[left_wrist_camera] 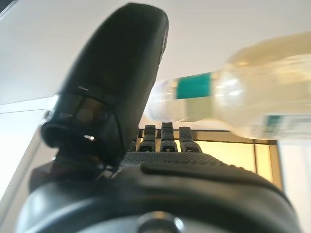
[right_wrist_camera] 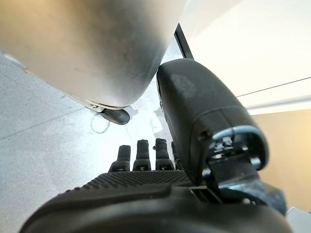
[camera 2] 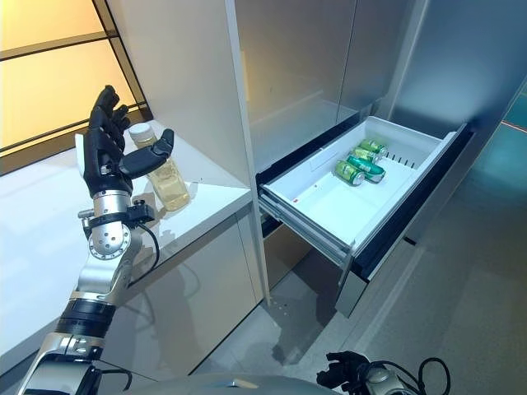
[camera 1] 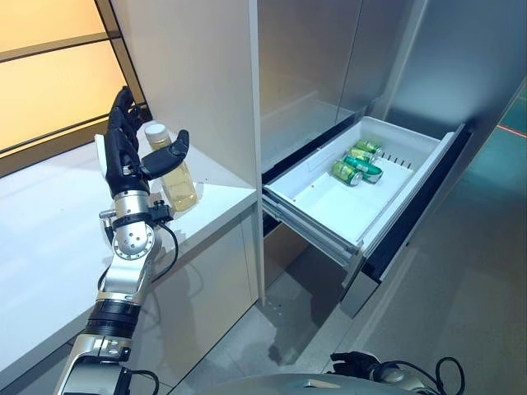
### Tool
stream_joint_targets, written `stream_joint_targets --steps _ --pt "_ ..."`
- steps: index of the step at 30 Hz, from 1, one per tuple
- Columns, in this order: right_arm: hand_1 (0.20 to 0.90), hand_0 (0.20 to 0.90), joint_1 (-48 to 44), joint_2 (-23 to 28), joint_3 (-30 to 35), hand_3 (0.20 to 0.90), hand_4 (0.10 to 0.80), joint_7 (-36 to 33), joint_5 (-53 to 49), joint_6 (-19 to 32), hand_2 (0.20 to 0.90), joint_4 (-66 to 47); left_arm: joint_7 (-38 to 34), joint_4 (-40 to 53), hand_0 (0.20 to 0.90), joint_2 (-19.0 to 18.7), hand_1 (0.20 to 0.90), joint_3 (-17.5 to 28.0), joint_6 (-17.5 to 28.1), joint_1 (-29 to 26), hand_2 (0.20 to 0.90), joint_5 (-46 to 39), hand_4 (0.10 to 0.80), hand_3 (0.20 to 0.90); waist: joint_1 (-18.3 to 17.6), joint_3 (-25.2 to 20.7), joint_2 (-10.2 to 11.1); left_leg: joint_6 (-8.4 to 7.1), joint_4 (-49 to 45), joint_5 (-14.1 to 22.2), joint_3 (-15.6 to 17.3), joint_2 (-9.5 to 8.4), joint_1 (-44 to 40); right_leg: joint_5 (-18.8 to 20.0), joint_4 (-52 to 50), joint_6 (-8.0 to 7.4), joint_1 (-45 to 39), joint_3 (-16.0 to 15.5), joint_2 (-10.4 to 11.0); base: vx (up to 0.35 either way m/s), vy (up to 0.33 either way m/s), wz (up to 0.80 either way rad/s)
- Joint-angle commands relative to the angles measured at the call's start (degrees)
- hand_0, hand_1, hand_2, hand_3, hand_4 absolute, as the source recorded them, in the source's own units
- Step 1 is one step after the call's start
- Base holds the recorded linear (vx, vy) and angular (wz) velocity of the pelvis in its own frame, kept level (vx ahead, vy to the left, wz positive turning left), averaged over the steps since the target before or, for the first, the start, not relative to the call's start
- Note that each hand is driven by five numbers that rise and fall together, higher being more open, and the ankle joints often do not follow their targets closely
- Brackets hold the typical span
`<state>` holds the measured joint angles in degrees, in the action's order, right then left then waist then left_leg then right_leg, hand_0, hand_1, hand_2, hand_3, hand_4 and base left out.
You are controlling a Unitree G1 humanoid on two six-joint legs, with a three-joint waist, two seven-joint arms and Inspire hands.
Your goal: Put drinks into fridge and close the fridge
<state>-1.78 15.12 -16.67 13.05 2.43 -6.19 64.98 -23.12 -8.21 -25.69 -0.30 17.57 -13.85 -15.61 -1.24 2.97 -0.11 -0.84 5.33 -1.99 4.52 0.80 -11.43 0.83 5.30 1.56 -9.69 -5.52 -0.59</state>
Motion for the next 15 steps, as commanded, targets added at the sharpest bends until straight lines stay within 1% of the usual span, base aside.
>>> stream_joint_targets --steps 1,12,15 --pt "0.900 0.900 0.62 0.84 -2.66 0.900 0.800 1.45 2.03 -0.43 0.900 2.40 0.71 1.30 0.900 -4.59 0.900 -0.29 3.94 -5.59 0.900 3.20 0.800 0.900 0.04 -1.23 0.83 2.31 -0.33 5.50 -0.52 -2.00 -0.21 -2.53 -3.32 -4.86 0.04 -1.02 2.46 0.000 0.000 0.00" --pt "0.900 0.900 0.47 0.88 -2.56 0.900 0.800 1.70 2.70 -0.32 0.900 2.64 2.25 -1.59 0.900 -4.25 0.900 -1.98 2.50 -5.77 0.900 2.88 0.800 0.900 -0.23 -1.20 0.70 2.38 -0.33 5.51 -0.01 -1.95 -0.48 -2.53 -3.42 -4.87 -0.03 -0.74 2.38 0.000 0.000 0.00" --pt "0.900 0.900 0.55 0.92 -2.54 0.900 0.800 1.80 2.91 -0.32 0.900 2.53 2.45 -3.23 0.900 -3.82 0.900 -2.18 2.99 -5.64 0.900 2.44 0.800 0.900 -0.34 -1.17 0.76 2.38 -0.33 5.51 0.14 -1.95 -0.53 -2.58 -3.43 -4.84 -0.10 -0.64 2.36 0.000 0.000 0.00"
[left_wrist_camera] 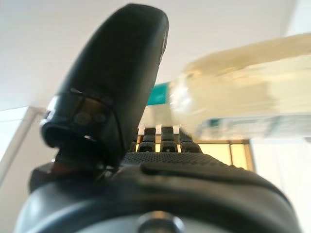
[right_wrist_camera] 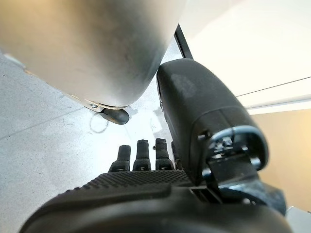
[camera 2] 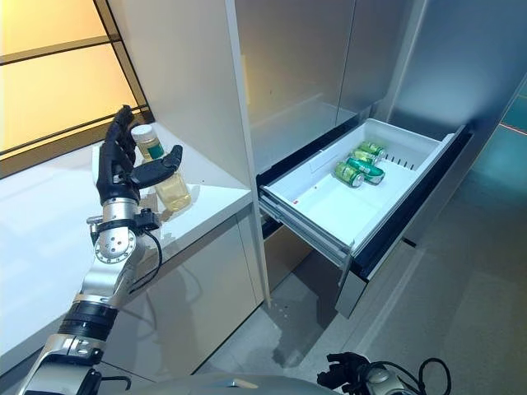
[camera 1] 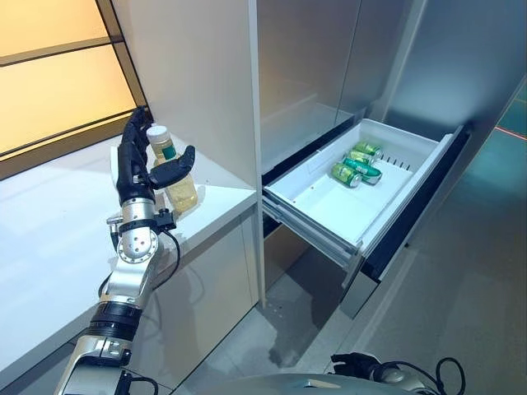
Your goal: Put drinks into fridge and close the fridge
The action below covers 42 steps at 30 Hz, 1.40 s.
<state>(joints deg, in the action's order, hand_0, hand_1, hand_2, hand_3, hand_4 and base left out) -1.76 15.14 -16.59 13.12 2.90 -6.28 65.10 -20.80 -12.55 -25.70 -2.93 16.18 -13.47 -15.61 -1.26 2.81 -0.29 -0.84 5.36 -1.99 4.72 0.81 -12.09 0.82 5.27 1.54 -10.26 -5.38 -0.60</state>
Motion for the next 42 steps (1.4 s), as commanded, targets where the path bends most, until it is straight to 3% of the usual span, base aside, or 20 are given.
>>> stream_joint_targets --steps 1,30,32,33,34,35,36,42 --pt "0.900 0.900 0.57 0.87 -2.63 0.900 0.800 1.74 2.49 -0.14 0.900 2.49 0.22 0.84 0.900 -3.68 0.900 0.41 4.33 -5.97 0.900 2.26 0.800 0.900 -0.34 -1.02 0.98 2.37 -0.37 5.50 0.01 -1.94 0.11 -2.58 -3.41 -4.82 0.45 -0.77 2.37 0.000 0.000 0.00" --pt "0.900 0.900 0.68 0.62 -2.94 0.900 0.800 1.47 2.22 -0.13 0.900 2.70 -1.27 -1.71 0.900 -2.67 0.900 -0.27 4.20 -6.56 0.900 1.28 0.800 0.900 -0.72 -0.87 0.96 2.37 -0.52 5.55 0.45 -1.86 -0.11 -2.76 -3.80 -4.84 0.43 -0.73 2.41 0.000 0.000 0.00" --pt "0.900 0.900 0.68 0.57 -2.95 0.900 0.800 1.40 2.25 -0.14 0.900 2.75 -1.37 -1.75 0.771 -2.59 0.771 -0.30 4.27 -6.66 0.771 1.25 0.649 0.749 -0.75 -0.89 0.95 2.39 -0.49 5.54 0.43 -1.87 -0.14 -2.76 -3.85 -4.85 0.46 -0.71 2.40 0.000 0.000 0.00" --pt "0.900 0.900 0.67 0.57 -2.99 0.900 0.800 1.40 2.21 -0.18 0.900 2.73 -1.41 -1.78 0.582 -2.54 0.582 -0.32 4.40 -6.77 0.582 1.27 0.429 0.529 -0.77 -0.88 0.96 2.40 -0.47 5.56 0.45 -1.85 -0.16 -2.76 -3.84 -4.85 0.46 -0.71 2.40 0.000 0.000 0.00" --pt "0.900 0.900 0.65 0.59 -3.00 0.900 0.800 1.46 2.18 -0.24 0.900 2.65 -1.39 -1.70 0.509 -2.55 0.509 -0.31 4.32 -6.81 0.509 1.20 0.344 0.444 -0.76 -0.85 0.98 2.41 -0.48 5.55 0.40 -1.87 -0.14 -2.75 -3.88 -4.83 0.49 -0.70 2.38 0.000 0.000 0.00" --pt "0.900 0.900 0.65 0.63 -2.95 0.900 0.800 1.50 2.26 -0.19 0.900 2.65 -1.33 -1.77 0.375 -2.56 0.375 -0.32 4.43 -6.78 0.375 1.20 0.188 0.288 -0.75 -0.85 0.99 2.42 -0.48 5.55 0.35 -1.89 -0.12 -2.76 -3.86 -4.82 0.50 -0.68 2.37 0.000 0.000 0.00" --pt "0.900 0.900 0.67 0.68 -3.00 0.900 0.800 1.60 2.28 -0.16 0.900 2.62 -1.23 -1.60 0.300 -2.62 0.300 -0.27 4.46 -6.67 0.300 1.10 0.100 0.200 -0.72 -0.81 1.00 2.43 -0.47 5.55 0.29 -1.89 -0.15 -2.79 -3.89 -4.82 0.48 -0.67 2.36 0.000 0.000 0.00" --pt "0.900 0.900 0.70 0.69 -3.29 0.900 0.800 1.52 2.47 0.47 0.900 2.46 -1.06 -1.54 0.300 -2.98 0.300 -0.52 4.01 -6.72 0.300 2.51 0.100 0.200 -0.58 -0.73 1.00 2.55 -0.55 5.54 -0.42 -2.11 0.06 -2.86 -4.09 -4.79 0.66 -0.33 2.32 0.000 0.000 0.00"
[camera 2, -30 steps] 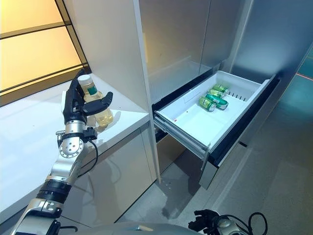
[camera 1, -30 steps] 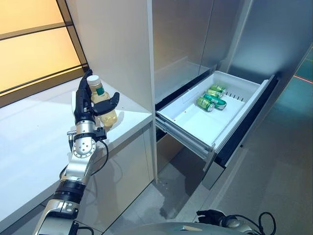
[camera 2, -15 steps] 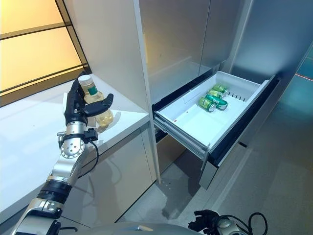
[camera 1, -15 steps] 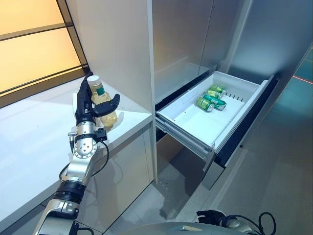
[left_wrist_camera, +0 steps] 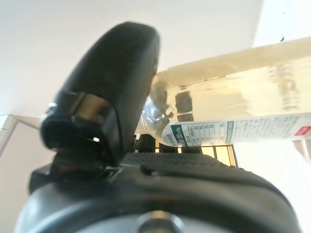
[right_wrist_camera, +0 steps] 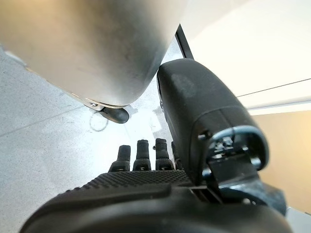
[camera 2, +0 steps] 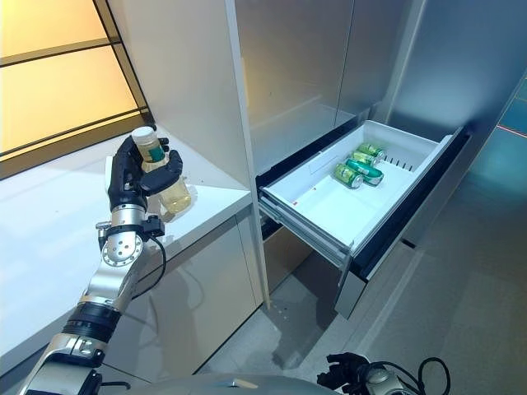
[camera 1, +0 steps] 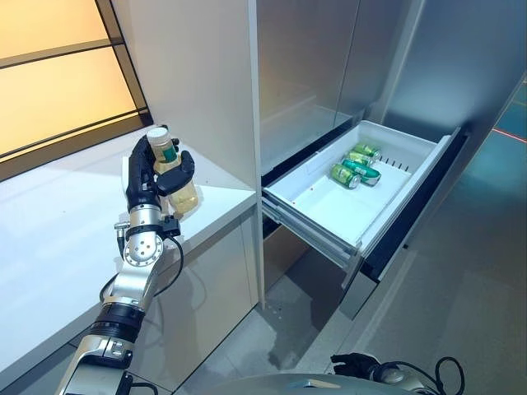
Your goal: Put drinks into fridge and close the fridge
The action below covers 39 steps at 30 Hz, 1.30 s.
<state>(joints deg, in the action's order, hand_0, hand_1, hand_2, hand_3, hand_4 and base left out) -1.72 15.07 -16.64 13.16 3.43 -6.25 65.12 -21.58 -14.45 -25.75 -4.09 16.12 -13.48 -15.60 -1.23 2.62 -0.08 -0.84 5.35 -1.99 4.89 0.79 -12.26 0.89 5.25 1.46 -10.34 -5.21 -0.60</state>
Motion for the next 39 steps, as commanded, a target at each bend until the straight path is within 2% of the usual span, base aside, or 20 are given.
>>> stream_joint_targets --steps 1,9,11,12,13,18,22,27,31,39 --pt "0.900 0.900 0.69 0.80 -3.35 0.900 0.800 1.24 1.82 0.68 0.900 2.18 -0.20 0.53 0.300 -3.08 0.300 0.54 3.90 -6.70 0.300 3.11 0.100 0.200 -0.60 -0.53 0.79 2.55 -0.55 5.55 -0.71 -2.10 0.25 -2.95 -4.09 -4.70 0.76 -0.42 2.31 0.000 0.000 0.00" --pt "0.900 0.900 -0.65 2.51 -3.40 0.900 0.800 -0.49 -4.05 4.18 0.900 -5.68 1.31 3.53 0.300 -5.21 0.300 -0.29 6.29 -7.39 0.300 1.60 0.100 0.200 -0.64 -0.17 0.56 2.51 -0.49 5.35 -1.44 -2.17 0.23 -2.71 -4.19 -4.65 0.86 -0.28 2.21 -0.012 -0.002 0.00" --pt "0.900 0.900 -1.22 2.38 -2.65 0.900 0.800 0.08 -5.15 7.81 0.900 -7.18 2.37 4.61 0.300 -5.06 0.300 -0.01 7.49 -7.45 0.300 0.01 0.100 0.200 -0.55 -0.11 0.37 2.41 -0.52 5.15 -1.59 -2.07 0.37 -2.54 -4.29 -4.60 0.95 -0.17 2.16 -0.032 0.004 0.00" --pt "0.900 0.900 -2.11 1.71 -2.68 0.900 0.800 -2.70 -5.32 11.54 0.900 -7.15 3.12 5.43 0.300 -4.61 0.300 0.20 9.18 -7.63 0.300 -1.38 0.100 0.200 -0.28 -0.28 0.05 2.41 -0.50 5.09 -1.64 -2.05 0.61 -2.46 -4.30 -4.70 1.13 -0.11 2.19 0.000 0.000 0.00" --pt "0.900 0.900 -2.68 1.30 -2.99 0.900 0.800 -3.17 -5.72 12.68 0.900 -9.03 3.76 6.00 0.300 -4.34 0.300 0.46 10.24 -7.79 0.300 -2.56 0.100 0.200 -0.18 -0.34 -0.19 2.50 -0.44 5.12 -1.65 -2.13 0.65 -2.50 -4.21 -4.71 1.11 -0.22 2.28 -0.030 0.035 0.00" --pt "0.900 0.900 -1.26 1.22 -4.25 0.900 0.800 -3.77 -10.45 6.15 0.900 -31.87 2.95 11.27 0.300 -3.19 0.300 2.06 14.80 -7.30 0.300 -5.03 0.100 0.200 -1.00 -0.31 -0.11 2.47 -0.35 5.22 -1.82 -2.16 0.59 -2.66 -4.00 -4.70 1.00 -0.51 2.51 -0.029 -0.003 0.00" --pt "0.900 0.900 -0.26 1.09 -4.22 0.900 0.800 -2.02 -12.10 6.32 0.900 -41.21 1.63 14.62 0.300 -1.25 0.300 2.91 17.40 -5.89 0.300 -2.76 0.100 0.200 -1.31 -0.11 0.16 2.24 -0.35 4.89 -2.44 -2.16 0.73 -2.58 -3.95 -4.62 0.93 -0.43 2.51 -0.027 -0.010 -0.01" --pt "0.900 0.900 -0.88 1.84 -4.12 0.900 0.800 -1.01 -12.64 5.49 0.900 -46.05 -0.81 15.39 0.300 -1.44 0.300 2.81 16.35 -4.95 0.300 2.96 0.100 0.200 -1.19 -0.06 0.29 2.10 -0.35 4.58 -2.70 -2.20 0.97 -2.38 -3.85 -4.60 1.07 -0.35 2.53 0.000 0.000 0.00" --pt "0.900 0.900 -1.11 2.30 -3.73 0.900 0.800 -0.52 -13.49 4.61 0.900 -47.36 -1.15 14.17 0.300 -2.18 0.300 3.32 15.34 -4.03 0.300 2.85 0.100 0.200 -1.14 -0.17 0.41 2.20 -0.35 4.35 -2.32 -2.21 0.98 -2.16 -3.60 -4.51 1.02 -0.36 2.57 0.000 0.000 0.00" --pt "0.900 0.900 -0.33 1.93 -3.31 0.900 0.800 0.57 -13.83 4.65 0.900 -46.90 -1.08 14.22 0.300 -0.76 0.300 4.87 17.02 -2.45 0.300 -0.57 0.100 0.200 -1.10 -0.33 0.66 2.28 -0.35 4.21 -2.35 -2.22 1.30 -2.02 -3.42 -4.47 1.21 -0.14 2.61 0.000 0.000 0.00"
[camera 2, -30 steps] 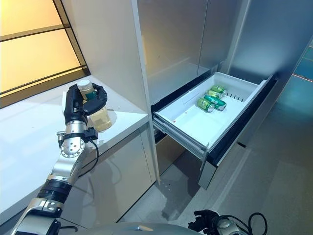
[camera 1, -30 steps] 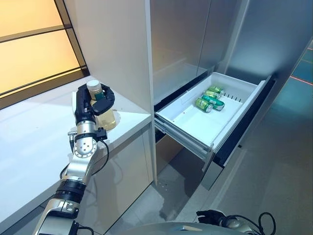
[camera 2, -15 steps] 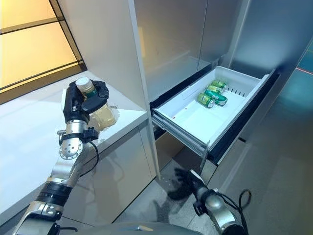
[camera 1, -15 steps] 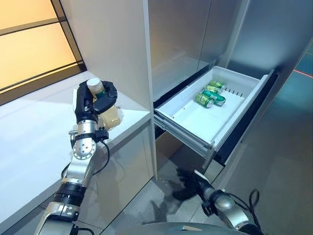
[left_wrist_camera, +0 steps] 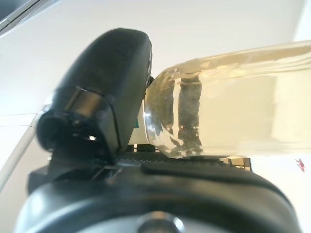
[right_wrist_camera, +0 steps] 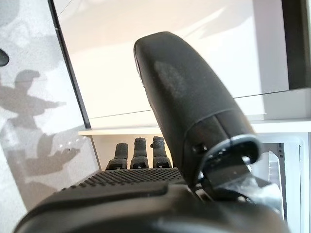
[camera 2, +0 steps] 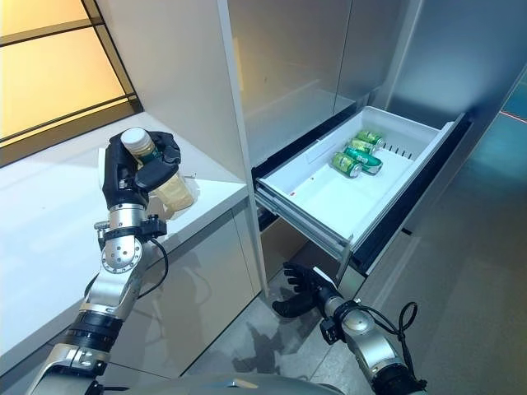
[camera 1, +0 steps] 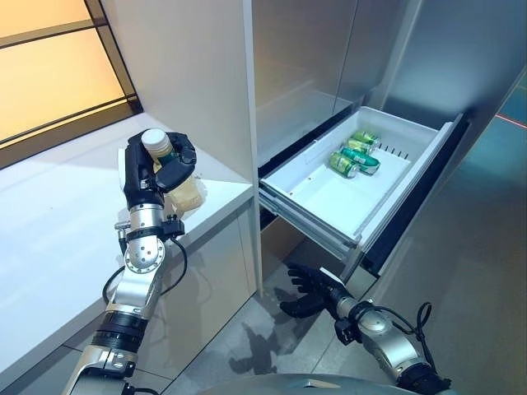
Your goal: Put drinks into fridge and close the fridge
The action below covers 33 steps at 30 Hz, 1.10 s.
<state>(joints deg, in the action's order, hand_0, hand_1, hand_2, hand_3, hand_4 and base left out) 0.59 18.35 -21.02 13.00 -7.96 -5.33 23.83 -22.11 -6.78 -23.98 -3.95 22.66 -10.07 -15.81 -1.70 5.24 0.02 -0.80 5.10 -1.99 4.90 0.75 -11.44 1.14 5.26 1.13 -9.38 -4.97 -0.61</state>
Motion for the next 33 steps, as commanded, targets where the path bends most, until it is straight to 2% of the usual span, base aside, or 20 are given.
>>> stream_joint_targets --steps 1,8,13,18,24,33 --pt "0.900 0.900 -2.54 -1.42 1.00 0.900 0.800 0.92 -2.46 3.92 0.900 -5.94 0.31 7.36 0.300 -1.73 0.300 4.87 10.92 -5.60 0.300 -2.92 0.100 0.200 -0.60 -2.85 0.66 2.26 -0.10 4.16 -2.49 -2.20 0.56 -2.25 -3.42 -4.12 0.30 -0.33 2.61 0.000 0.000 0.00" --pt "0.900 0.900 -3.00 -1.05 0.92 0.900 0.800 1.32 -4.28 4.14 0.900 -9.06 2.00 9.10 0.300 0.97 0.300 5.01 12.03 -5.20 0.300 -8.43 0.100 0.200 -0.56 -2.32 0.98 2.10 -0.10 3.98 -2.86 -2.16 0.68 -2.21 -3.53 -4.08 0.35 -0.35 2.61 0.000 0.000 0.00" --pt "0.900 0.900 -3.52 -0.63 0.84 0.900 0.800 1.02 -4.65 4.24 0.900 -10.17 -1.44 9.19 0.300 0.70 0.300 5.21 10.15 -5.07 0.300 -2.85 0.100 0.200 -0.44 -2.20 1.04 2.05 -0.10 3.89 -2.96 -2.18 0.75 -2.27 -3.63 -4.06 0.45 -0.40 2.64 0.000 0.000 0.00" --pt "0.900 0.900 -3.86 0.20 0.85 0.900 0.800 1.02 -5.21 3.50 0.900 -9.92 -5.55 5.55 0.300 -2.96 0.300 5.51 7.05 -5.63 0.300 5.55 0.100 0.200 -0.51 -2.27 0.87 2.09 -0.10 3.95 -2.34 -2.15 0.63 -2.30 -3.57 -4.10 0.46 -0.53 2.73 0.000 0.000 0.00" --pt "0.900 0.900 -3.25 0.53 0.70 0.900 0.800 1.71 -5.93 3.59 0.900 -8.67 -7.68 1.59 0.300 -5.99 0.300 6.16 7.41 -5.89 0.300 9.29 0.100 0.200 -0.70 -2.37 0.68 2.16 -0.10 3.96 -2.07 -2.18 0.62 -2.36 -3.72 -4.18 0.61 -0.46 2.82 0.000 0.000 0.00" --pt "0.900 0.900 -2.17 0.36 0.11 0.900 0.800 1.93 -6.02 3.44 0.900 -8.00 -9.12 2.19 0.300 -8.46 0.300 6.09 5.62 -6.26 0.300 14.68 0.100 0.200 -0.86 -2.34 0.55 2.14 -0.10 3.97 -2.10 -2.19 0.73 -2.26 -3.65 -4.28 0.70 -0.38 2.89 0.000 0.000 0.00"
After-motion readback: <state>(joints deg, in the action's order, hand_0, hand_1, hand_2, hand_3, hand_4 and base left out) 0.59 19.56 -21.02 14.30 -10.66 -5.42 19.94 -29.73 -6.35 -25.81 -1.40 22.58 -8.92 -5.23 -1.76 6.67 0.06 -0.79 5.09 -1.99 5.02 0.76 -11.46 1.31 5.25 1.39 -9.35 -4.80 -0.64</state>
